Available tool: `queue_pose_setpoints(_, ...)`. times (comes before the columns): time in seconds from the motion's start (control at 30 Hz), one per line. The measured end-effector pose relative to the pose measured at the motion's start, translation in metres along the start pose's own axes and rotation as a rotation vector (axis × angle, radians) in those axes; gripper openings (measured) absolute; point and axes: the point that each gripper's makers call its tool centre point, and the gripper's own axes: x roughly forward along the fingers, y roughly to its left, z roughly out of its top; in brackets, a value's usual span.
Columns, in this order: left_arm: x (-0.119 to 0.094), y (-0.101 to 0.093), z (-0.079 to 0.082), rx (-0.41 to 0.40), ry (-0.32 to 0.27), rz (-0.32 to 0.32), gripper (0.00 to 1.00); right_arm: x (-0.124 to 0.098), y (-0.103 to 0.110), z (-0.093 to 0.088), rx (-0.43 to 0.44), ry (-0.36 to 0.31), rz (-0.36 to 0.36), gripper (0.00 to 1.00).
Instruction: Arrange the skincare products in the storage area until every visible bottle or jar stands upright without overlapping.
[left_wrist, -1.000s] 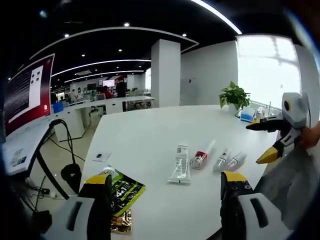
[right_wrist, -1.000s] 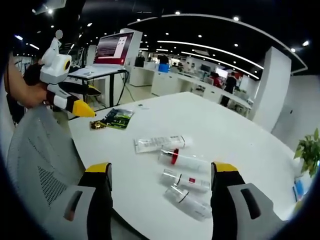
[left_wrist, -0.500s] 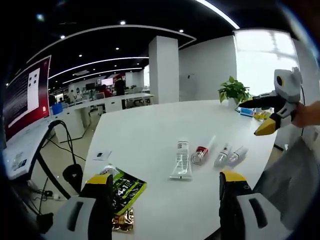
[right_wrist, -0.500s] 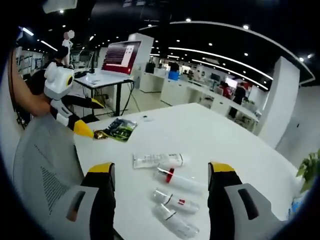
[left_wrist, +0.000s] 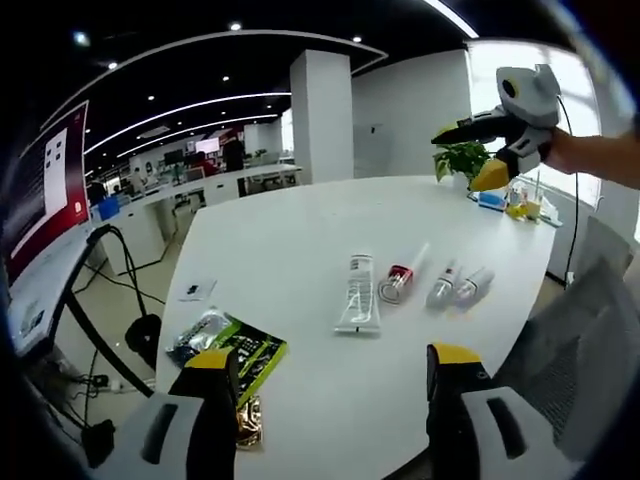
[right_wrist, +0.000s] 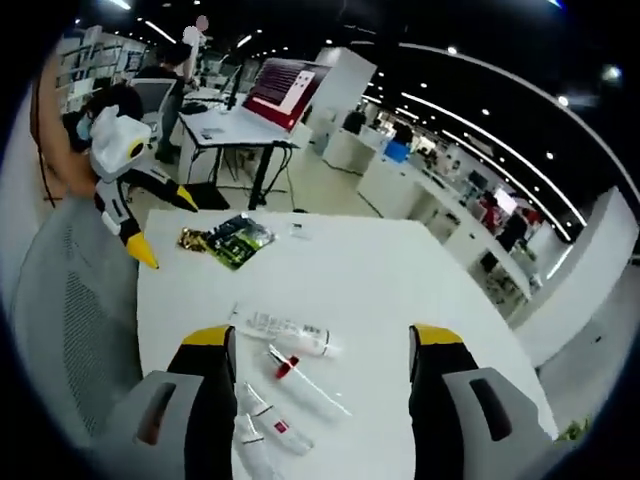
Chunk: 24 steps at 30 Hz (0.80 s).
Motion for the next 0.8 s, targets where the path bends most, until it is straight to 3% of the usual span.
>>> queue_pose_setpoints(0.33,0.000,0.005,-0.004,-0.032,0.014,0.013,0.75,0.029,-0.018,0.008,-0.196,0.096,0.111,0.65)
queue_pose_setpoints(0.53,0.000,0.007,-0.003,-0.047,0.005,0.020,0.74,0.054,-0.015,0.008,-0.324,0.155,0.195,0.63)
queue_pose_setpoints(0.8,0.000,0.013,-0.006,-0.071,0.012,0.034,0.72,0.092,-0.008,-0.007,-0.451,0.248,0.335,0.55)
